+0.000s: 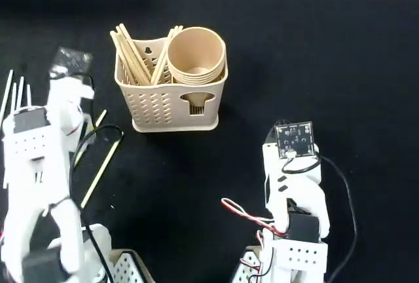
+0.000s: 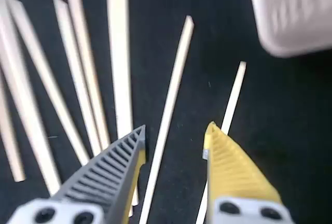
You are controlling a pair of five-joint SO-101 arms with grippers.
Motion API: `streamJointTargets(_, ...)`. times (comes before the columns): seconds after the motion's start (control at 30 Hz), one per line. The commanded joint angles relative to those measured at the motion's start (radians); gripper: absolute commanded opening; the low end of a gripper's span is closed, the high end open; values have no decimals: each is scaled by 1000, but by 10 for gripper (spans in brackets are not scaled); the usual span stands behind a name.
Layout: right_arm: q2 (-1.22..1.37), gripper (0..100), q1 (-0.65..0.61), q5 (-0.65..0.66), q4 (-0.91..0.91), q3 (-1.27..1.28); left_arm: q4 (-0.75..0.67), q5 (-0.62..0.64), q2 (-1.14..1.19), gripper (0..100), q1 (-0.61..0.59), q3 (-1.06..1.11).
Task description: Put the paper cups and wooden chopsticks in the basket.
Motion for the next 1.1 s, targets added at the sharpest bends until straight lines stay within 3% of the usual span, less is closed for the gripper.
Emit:
streamJointTargets(0.0, -13, 11, -9, 5, -3, -4, -110, -52, 146, 185, -10, 61)
streamJointTargets(0.33, -13, 11, -8, 5, -3, -4, -209, -54, 394, 182, -1, 74)
streamJointTargets(0.83, -13, 11, -8, 5, -3, -4, -206, -83, 390, 180, -8, 42)
streamJointTargets(1.07, -13, 11, -9, 5, -3, -4, 35, -9, 173, 182, 42, -59)
